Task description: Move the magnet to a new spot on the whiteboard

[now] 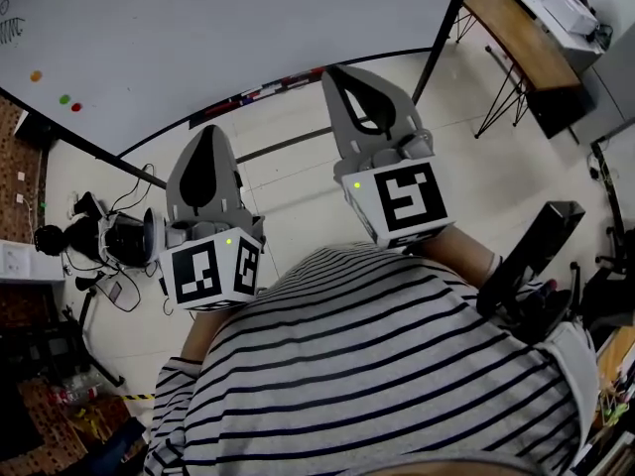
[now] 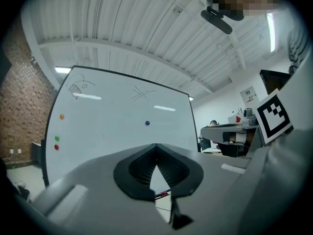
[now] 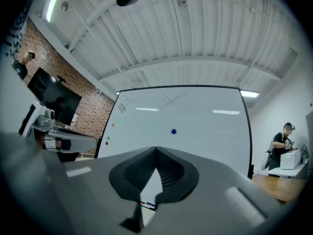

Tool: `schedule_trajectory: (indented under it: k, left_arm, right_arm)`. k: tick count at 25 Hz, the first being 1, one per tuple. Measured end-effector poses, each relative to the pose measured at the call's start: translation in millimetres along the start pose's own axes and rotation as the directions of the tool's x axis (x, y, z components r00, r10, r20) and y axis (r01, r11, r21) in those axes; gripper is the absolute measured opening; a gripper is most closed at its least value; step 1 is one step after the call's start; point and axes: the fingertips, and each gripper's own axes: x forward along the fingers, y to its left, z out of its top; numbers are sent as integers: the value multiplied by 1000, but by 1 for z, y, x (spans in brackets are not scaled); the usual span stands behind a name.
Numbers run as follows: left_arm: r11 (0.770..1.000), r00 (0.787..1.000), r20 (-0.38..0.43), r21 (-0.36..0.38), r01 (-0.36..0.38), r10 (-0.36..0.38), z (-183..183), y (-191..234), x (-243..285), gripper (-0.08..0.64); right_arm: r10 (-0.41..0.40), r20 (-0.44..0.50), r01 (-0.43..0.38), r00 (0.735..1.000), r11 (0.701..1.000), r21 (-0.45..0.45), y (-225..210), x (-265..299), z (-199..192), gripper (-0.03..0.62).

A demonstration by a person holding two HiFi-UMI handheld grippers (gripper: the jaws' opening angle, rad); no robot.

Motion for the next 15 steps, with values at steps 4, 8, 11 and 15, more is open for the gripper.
schedule_trajectory:
  k: [4, 8, 11, 15]
  left_arm:
    - [1000, 1000, -4, 2, 14, -14, -1, 0, 2, 16]
    - [1000, 1000, -9, 1, 19, -19, 0, 1, 3, 16]
    - [1000, 1000, -13, -2, 21, -21, 0, 0, 5, 16]
    - [1000, 1000, -17, -4, 19, -19, -2, 0, 7, 17]
  right_arm:
    - [2, 7, -2, 1000, 1000, -6, 4, 4, 3, 0]
    - [1, 9, -1, 1000, 1000, -10, 6, 6, 3, 0]
    - [4, 13, -4, 1000, 1000, -11, 7, 8, 4, 0]
    - [11, 17, -11, 1000, 1000, -11, 8, 11, 2, 0]
